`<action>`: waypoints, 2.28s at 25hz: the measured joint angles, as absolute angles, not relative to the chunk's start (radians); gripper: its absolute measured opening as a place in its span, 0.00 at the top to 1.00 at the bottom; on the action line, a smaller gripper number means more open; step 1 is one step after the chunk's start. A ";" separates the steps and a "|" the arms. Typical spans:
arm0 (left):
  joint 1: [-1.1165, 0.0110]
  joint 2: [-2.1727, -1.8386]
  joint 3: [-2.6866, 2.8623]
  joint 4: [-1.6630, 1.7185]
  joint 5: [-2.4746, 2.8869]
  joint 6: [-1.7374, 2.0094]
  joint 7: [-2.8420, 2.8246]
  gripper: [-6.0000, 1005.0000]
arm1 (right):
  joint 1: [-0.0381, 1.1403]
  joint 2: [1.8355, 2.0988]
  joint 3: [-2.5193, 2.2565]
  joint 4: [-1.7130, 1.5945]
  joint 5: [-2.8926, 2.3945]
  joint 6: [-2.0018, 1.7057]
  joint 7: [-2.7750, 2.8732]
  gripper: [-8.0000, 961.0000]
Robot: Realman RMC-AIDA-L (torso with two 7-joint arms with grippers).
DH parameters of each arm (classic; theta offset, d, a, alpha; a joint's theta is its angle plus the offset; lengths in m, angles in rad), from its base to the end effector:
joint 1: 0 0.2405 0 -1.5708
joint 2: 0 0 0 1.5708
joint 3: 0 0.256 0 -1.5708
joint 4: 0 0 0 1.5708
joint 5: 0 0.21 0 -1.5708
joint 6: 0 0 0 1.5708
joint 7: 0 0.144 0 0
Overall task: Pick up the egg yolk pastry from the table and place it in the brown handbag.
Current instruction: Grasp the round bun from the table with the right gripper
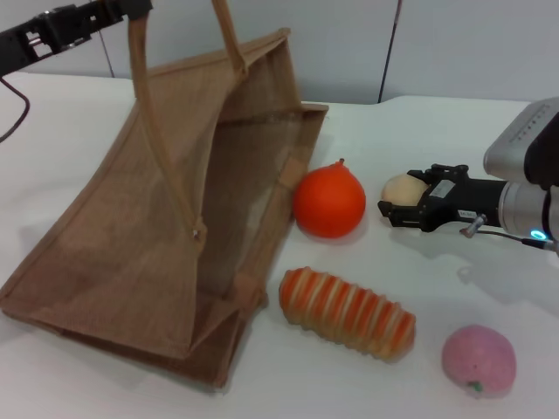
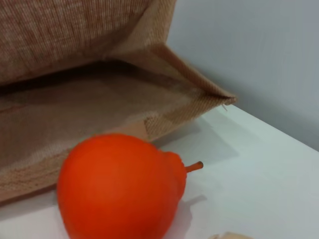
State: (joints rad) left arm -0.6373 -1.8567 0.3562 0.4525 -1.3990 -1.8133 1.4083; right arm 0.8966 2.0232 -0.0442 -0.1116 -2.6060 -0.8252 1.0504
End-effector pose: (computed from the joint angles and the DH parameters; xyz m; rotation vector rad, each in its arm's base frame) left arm -0.2397 0.3620 0.1244 -2.3915 -0.9012 -1.4247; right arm 0.2650 0.4140 -0.0621 -2.5167 0.5270 0.1717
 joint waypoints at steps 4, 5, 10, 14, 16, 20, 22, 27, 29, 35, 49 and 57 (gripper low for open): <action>-0.636 -1.853 0.352 0.452 -1.399 -1.842 1.408 0.86 | 0.898 2.023 -0.045 -0.111 -2.606 -0.824 1.051 0.20; -0.636 -1.853 0.349 0.452 -1.399 -1.848 1.408 0.86 | 0.898 2.023 -0.046 -0.111 -2.606 -0.824 1.051 0.20; -0.634 -1.853 0.325 0.452 -1.399 -1.873 1.408 0.86 | 0.897 2.023 -0.046 -0.111 -2.606 -0.824 1.052 0.28; -0.633 -1.853 0.325 0.452 -1.399 -1.878 1.408 0.86 | 0.897 2.023 -0.046 -0.110 -2.606 -0.824 1.052 0.34; -0.633 -1.853 0.325 0.452 -1.399 -1.879 1.408 0.86 | 0.897 2.023 -0.046 -0.110 -2.606 -0.824 1.052 0.36; -0.632 -1.853 0.325 0.452 -1.399 -1.877 1.408 0.86 | 0.896 2.023 -0.042 -0.112 -2.601 -0.824 1.053 0.36; -0.631 -1.853 0.325 0.452 -1.399 -1.874 1.408 0.86 | 0.894 2.023 -0.040 -0.114 -2.598 -0.824 1.053 0.37; -0.630 -1.853 0.325 0.452 -1.399 -1.870 1.410 0.86 | 0.890 2.023 -0.039 -0.117 -2.597 -0.824 1.054 0.37; -0.629 -1.853 0.325 0.452 -1.399 -1.868 1.412 0.86 | 0.889 2.023 -0.039 -0.118 -2.596 -0.824 1.054 0.37; -0.629 -1.854 0.325 0.452 -1.399 -1.865 1.413 0.87 | 0.888 2.023 -0.034 -0.119 -2.583 -0.824 1.056 0.39; -0.625 -1.852 0.325 0.449 -1.396 -1.864 1.413 0.87 | 0.886 2.023 -0.034 -0.121 -2.579 -0.825 1.066 0.40; -0.624 -1.850 0.325 0.448 -1.396 -1.864 1.413 0.87 | 0.886 2.023 -0.034 -0.123 -2.579 -0.824 1.067 0.40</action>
State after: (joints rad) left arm -0.6243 -1.8501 0.3252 0.4478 -1.3965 -1.8637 1.4129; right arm 0.8865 2.0233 -0.0337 -0.1227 -2.5785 -0.8243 1.0671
